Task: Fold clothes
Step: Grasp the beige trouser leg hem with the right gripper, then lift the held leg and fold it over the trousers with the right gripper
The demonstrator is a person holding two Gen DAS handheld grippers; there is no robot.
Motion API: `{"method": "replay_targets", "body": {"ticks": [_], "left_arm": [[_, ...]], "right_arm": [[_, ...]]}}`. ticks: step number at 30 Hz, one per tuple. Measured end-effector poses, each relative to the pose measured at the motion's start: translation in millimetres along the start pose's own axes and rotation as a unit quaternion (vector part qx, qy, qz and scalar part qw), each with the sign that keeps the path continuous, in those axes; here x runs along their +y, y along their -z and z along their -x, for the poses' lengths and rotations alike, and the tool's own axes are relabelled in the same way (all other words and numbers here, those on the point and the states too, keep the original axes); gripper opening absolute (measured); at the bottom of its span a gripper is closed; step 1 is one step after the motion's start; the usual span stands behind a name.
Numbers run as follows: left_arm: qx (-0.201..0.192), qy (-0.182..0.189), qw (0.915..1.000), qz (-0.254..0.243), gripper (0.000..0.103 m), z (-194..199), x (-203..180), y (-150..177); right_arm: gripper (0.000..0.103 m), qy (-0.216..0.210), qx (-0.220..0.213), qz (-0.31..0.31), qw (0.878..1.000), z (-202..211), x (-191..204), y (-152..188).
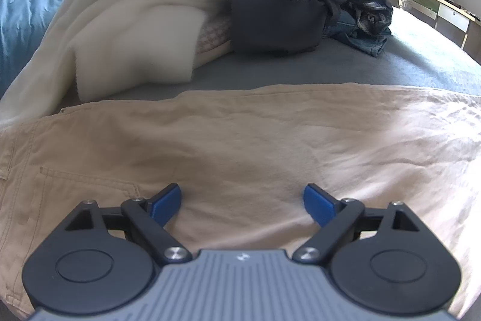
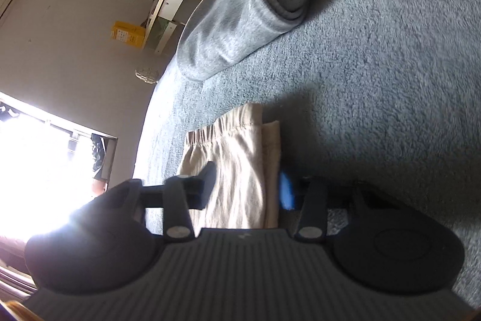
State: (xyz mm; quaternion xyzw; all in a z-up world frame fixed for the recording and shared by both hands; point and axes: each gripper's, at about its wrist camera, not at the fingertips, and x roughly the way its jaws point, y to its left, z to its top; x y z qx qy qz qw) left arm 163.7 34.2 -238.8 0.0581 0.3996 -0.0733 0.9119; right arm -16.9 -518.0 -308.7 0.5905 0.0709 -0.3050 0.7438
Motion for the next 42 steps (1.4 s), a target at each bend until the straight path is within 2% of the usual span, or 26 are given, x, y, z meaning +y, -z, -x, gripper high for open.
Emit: {"method": "replay_targets", "body": {"ticks": [1,3,5,10,16,20,24,29,33,36,40,42], "left_arm": [[0.0,0.0,1.0,-0.002,0.09,0,0,0],[0.0,-0.001,1.0,-0.005,0.091,0,-1,1],[-0.001,-0.001,1.0,-0.008,0.091,0,-1,1],[0.0,0.001,0.9999,-0.015,0.091,0,0,2],[0.004,0.001,0.9997,-0.023,0.092,0,-1,1],[0.012,0.0,0.9995,-0.03,0.092,-2,-2,-2],[0.02,0.005,0.9992,-0.036,0.093,-3,0,-3],[0.024,0.014,0.9989,-0.039,0.093,-4,3,-4],[0.025,0.031,0.9985,-0.038,0.094,-5,9,-4],[0.023,0.043,0.9979,-0.042,0.094,-4,13,-3],[0.024,0.055,0.9974,-0.039,0.093,3,26,-5],[0.024,0.058,0.9975,-0.034,0.087,9,35,-7]], "right_arm": [[0.005,-0.001,-0.003,-0.002,1.0,1,0,1],[0.004,-0.016,-0.011,-0.011,1.0,5,-1,3],[0.003,-0.05,-0.014,0.002,0.999,11,8,4],[0.003,-0.137,0.027,0.077,0.987,15,60,17],[0.003,-0.221,0.111,0.154,0.957,15,126,53],[0.003,-0.268,0.179,0.149,0.935,18,151,87],[0.003,-0.302,0.256,0.11,0.912,26,165,133],[0.003,-0.316,0.358,0.052,0.877,36,174,203],[0.003,-0.312,0.411,0.039,0.856,50,177,254],[0.003,-0.304,0.437,0.034,0.846,68,173,285],[0.003,-0.302,0.462,0.039,0.833,77,180,310],[0.003,-0.303,0.471,0.041,0.827,80,185,320]]}}
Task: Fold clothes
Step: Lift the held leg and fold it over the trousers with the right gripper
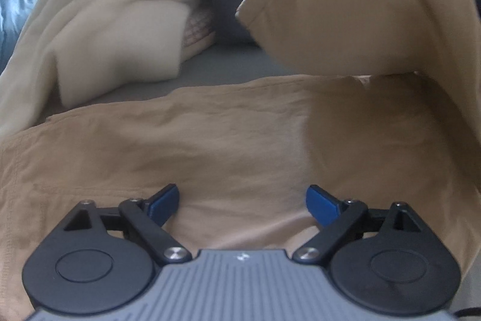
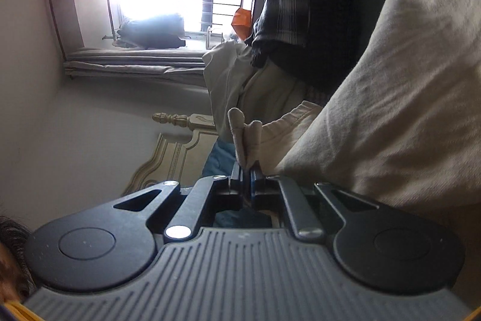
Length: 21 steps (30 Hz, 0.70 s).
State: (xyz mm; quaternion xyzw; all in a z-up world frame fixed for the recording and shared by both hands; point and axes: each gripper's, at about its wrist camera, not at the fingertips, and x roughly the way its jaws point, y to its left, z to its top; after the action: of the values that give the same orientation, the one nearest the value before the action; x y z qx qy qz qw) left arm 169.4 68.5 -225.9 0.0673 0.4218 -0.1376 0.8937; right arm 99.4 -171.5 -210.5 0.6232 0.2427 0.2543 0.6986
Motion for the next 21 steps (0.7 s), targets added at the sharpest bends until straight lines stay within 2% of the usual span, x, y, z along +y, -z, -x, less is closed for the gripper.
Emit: {"method": "replay_targets", "body": {"ticks": [5,8,11,14,17,21], "left_arm": [[-0.023,-0.025,0.9992,0.021,0.088,38,47,10],[-0.033,-0.053,0.9967,0.051,0.088,61,88,21],[-0.06,-0.071,0.9914,0.092,0.087,83,130,36],[-0.081,-0.091,0.9818,0.145,0.087,101,168,55],[-0.068,-0.089,0.9688,0.221,0.085,103,205,73],[-0.037,-0.072,0.9523,0.294,0.066,97,240,93]], "right_arm": [[0.003,-0.006,0.024,-0.015,1.0,-22,-1,15],[0.003,-0.009,0.049,-0.018,0.999,-41,-5,26],[0.003,-0.011,0.087,-0.009,0.996,-64,-6,42],[0.003,-0.012,0.126,-0.001,0.992,-91,-5,61],[0.003,-0.009,0.168,0.015,0.986,-119,-7,84],[0.003,0.033,0.236,0.058,0.969,-156,-18,121]]}}
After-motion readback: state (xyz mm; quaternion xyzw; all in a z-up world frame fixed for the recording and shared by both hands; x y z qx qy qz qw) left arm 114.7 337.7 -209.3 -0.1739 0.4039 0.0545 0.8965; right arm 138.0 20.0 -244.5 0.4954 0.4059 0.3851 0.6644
